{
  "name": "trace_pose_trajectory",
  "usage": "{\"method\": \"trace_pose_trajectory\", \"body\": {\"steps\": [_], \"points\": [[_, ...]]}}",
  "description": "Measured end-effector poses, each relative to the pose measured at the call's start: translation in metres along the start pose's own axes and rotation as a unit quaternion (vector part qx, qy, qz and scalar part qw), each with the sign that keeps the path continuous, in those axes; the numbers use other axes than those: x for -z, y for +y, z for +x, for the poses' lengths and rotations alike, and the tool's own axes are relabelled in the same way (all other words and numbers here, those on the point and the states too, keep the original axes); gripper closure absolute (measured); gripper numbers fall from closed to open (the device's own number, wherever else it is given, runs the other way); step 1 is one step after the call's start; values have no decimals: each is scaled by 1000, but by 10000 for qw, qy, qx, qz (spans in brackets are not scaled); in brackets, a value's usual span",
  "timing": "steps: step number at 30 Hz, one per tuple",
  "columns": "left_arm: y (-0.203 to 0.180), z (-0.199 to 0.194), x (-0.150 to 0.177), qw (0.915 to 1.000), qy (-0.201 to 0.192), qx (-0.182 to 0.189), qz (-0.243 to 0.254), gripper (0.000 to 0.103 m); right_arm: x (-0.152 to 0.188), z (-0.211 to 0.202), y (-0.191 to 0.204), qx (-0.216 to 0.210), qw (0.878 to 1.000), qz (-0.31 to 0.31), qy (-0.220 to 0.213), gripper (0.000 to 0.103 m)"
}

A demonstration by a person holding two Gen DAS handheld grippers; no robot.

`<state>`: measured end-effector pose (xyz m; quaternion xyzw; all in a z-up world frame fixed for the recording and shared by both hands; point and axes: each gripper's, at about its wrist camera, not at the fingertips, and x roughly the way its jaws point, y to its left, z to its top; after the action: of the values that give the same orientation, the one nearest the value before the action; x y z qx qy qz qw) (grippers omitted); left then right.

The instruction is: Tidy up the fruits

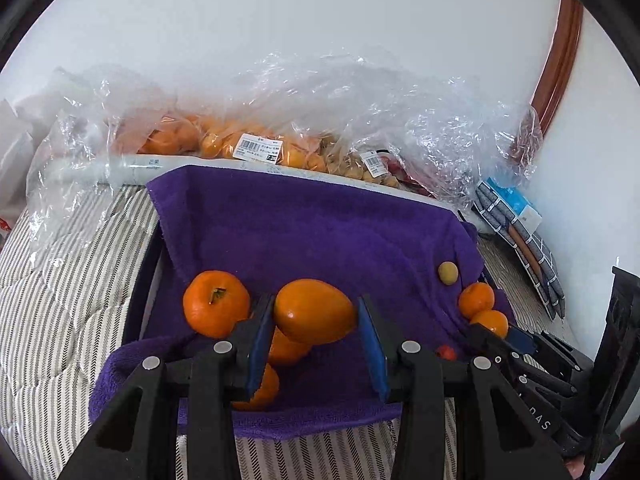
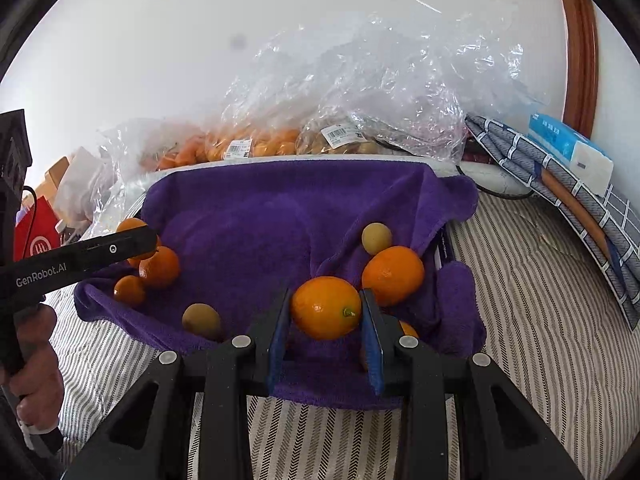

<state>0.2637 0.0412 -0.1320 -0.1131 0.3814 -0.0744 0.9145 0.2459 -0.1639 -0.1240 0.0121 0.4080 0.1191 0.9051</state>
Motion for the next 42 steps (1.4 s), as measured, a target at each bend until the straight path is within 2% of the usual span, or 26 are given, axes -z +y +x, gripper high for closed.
{"method": "trace_pose_trajectory", "body": {"steps": [6,14,17,20,24,29,31,36,38,39,40,42], "points": [[-5,6,5,9999,57,96,76,64,3,-1,0,-18,10000,-28,27,69],[-13,7,8,9997,-78,-37,238,64,4,-7,-5,36,9999,70,-62,66],[-17,8,7,9990,-108,-201,376,58,4,-10,-3,148,9998,21,-114,64],[-16,2,7,9990,-120,-256,346,56,3,-17,-3,239,9995,68,-182,64],[-14,-27,10,9986,-173,-391,326,56,3,-48,1,388,9987,284,-191,64],[-22,-85,28,9962,-309,-616,530,53,11,-109,17,543,9973,335,-367,51],[-28,-109,37,9950,-371,-731,571,47,16,-130,24,638,9967,296,-405,47],[-38,-156,60,9932,-449,-872,629,31,34,-175,37,782,9961,283,-286,46],[-39,-171,69,9931,-477,-909,568,24,42,-190,37,879,9950,353,-306,40],[-39,-176,72,9930,-483,-955,504,18,46,-198,38,908,9944,403,-348,31],[-39,-184,76,9930,-509,-982,407,16,50,-205,38,894,9942,436,-411,23],[-38,-197,83,9936,-568,-927,318,14,58,-222,41,858,9935,440,-602,16]]}}
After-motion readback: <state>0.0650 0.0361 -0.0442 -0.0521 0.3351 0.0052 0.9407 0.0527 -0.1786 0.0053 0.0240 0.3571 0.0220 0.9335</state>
